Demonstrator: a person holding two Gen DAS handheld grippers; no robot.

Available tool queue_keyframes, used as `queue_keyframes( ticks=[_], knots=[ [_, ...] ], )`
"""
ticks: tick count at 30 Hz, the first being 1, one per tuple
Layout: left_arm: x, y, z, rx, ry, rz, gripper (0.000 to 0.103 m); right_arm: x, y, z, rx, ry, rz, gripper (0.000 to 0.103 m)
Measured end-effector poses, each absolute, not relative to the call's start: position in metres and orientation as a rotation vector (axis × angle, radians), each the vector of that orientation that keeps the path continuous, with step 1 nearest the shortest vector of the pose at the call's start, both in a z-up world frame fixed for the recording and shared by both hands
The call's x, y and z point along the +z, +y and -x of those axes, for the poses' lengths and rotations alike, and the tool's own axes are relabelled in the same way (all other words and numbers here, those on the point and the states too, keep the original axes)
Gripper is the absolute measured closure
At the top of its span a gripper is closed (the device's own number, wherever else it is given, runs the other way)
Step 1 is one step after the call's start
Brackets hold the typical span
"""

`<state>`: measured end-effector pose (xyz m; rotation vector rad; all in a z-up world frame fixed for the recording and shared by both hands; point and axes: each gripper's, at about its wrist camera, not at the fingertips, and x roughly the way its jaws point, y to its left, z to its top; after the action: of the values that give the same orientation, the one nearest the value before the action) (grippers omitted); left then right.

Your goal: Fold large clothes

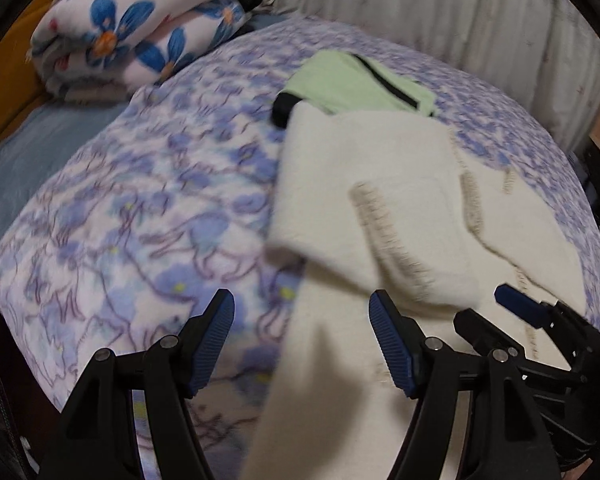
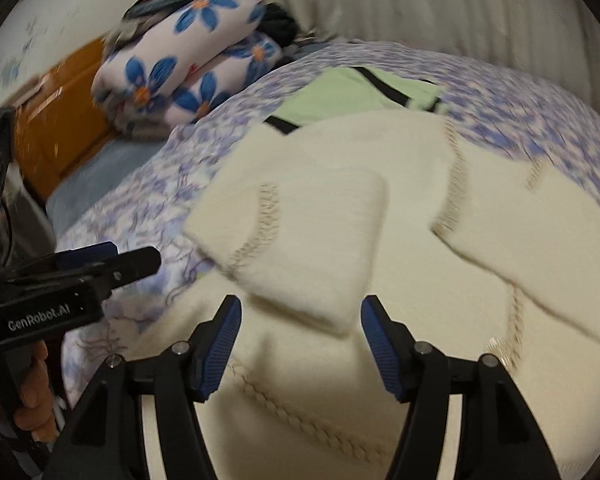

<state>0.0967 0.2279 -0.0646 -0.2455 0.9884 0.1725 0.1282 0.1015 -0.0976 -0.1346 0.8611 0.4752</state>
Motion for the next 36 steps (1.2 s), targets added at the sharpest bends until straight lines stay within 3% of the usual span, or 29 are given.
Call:
queue_keyframes(
  ticks=[10,12,13,14,18,21,23,25,32,36],
  knots=[
    [-0.093,0.258,-0.102,0.204,1.022,0.300,0.035,-0.119,0.155,-0.143,0.425,0.845,0.440,0.041],
    [-0.094,0.258,-0.103,0.204,1.021,0.305,0.035,-0.114,0.160,-0.141,0.413,0.795,0.495,0.051],
    [-0.094,0.257,-0.103,0.203,1.020,0.308,0.035,-0.112,0.161,-0.142,0.415,0.788,0.505,0.075],
    [-0.094,0.257,-0.103,0.202,1.020,0.309,0.035,-0.109,0.160,-0.144,0.411,0.792,0.499,0.089],
    [-0.093,0.253,-0.103,0.197,1.017,0.304,0.035,-0.089,0.139,-0.155,0.466,0.823,0.359,0.089],
    [-0.093,0.250,-0.103,0.194,1.016,0.293,0.035,-0.084,0.128,-0.153,0.571,0.871,0.283,0.080],
    [-0.095,0.249,-0.102,0.193,1.023,0.294,0.035,-0.085,0.127,-0.146,0.610,0.866,0.290,0.046],
    [-0.097,0.249,-0.102,0.191,1.028,0.298,0.035,-0.087,0.129,-0.136,0.622,0.829,0.343,0.034],
    [-0.099,0.250,-0.103,0.189,1.034,0.304,0.035,-0.114,0.153,-0.124,0.526,0.746,0.583,0.034],
    [-0.102,0.254,-0.103,0.199,1.035,0.310,0.035,-0.126,0.157,-0.143,0.444,0.759,0.585,0.034]
  ],
)
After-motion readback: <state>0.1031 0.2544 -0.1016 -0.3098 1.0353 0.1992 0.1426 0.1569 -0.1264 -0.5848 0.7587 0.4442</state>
